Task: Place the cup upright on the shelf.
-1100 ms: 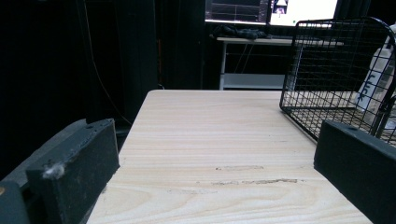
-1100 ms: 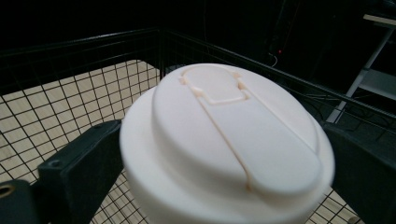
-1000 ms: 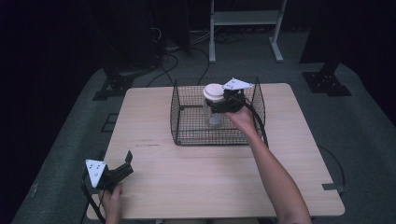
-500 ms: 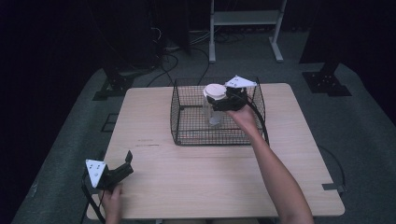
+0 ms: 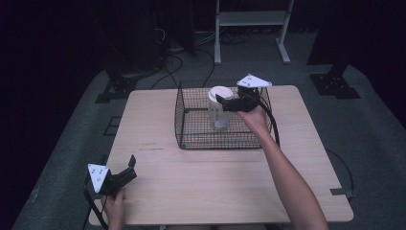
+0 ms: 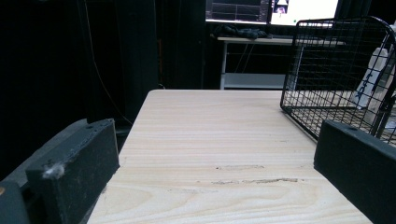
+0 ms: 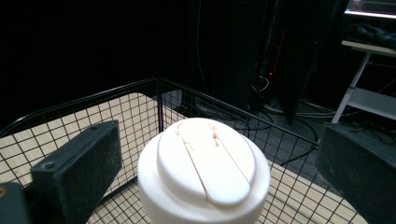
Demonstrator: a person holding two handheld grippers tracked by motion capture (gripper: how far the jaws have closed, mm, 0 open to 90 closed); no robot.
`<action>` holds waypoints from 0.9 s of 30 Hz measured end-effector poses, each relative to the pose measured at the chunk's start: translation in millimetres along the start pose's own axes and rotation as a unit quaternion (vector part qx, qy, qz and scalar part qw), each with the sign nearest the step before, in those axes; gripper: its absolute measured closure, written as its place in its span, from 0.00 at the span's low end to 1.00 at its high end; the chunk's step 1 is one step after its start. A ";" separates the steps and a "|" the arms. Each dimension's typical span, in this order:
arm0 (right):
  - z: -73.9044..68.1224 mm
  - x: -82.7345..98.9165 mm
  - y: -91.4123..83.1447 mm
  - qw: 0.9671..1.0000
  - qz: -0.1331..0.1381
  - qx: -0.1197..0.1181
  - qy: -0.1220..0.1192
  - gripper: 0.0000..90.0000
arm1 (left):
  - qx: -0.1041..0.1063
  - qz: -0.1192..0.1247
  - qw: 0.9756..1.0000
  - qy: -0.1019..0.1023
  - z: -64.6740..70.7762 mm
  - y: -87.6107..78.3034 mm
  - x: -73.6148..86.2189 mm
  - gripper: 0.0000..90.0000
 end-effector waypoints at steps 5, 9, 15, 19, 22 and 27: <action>-0.7 -5.0 -5.2 1.000 0.004 0.002 -0.005 0.00 | 0.000 0.001 1.000 0.000 0.1 0.0 -0.1 0.00; -1.3 -7.9 -8.7 1.000 0.008 -0.001 -0.007 0.00 | -0.001 0.001 1.000 0.000 0.1 0.1 0.0 0.00; -2.0 -13.1 -15.8 1.000 0.013 -0.003 -0.008 0.00 | -0.001 0.001 1.000 0.001 0.4 0.3 0.0 0.00; -3.3 -16.9 -21.2 1.000 0.018 -0.005 -0.012 0.00 | -0.001 0.001 1.000 0.001 0.4 0.3 0.0 0.00; -4.5 -20.3 -26.3 1.000 0.021 -0.006 -0.015 0.00 | -0.001 0.001 1.000 0.002 0.5 0.2 0.0 0.00; -5.2 -25.2 -34.8 0.999 0.028 -0.009 -0.021 0.00 | -0.001 0.001 1.000 0.002 0.7 0.3 0.0 0.00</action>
Point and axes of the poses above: each handheld gripper's, and its own axes: y roughly forward along the jaws, x roughly out of its underside, z roughly to its right, the point moved 4 cm from there along y, roughly forward along the jaws, and after that the axes turned 15 degrees about -y, right-handed, at the moved point
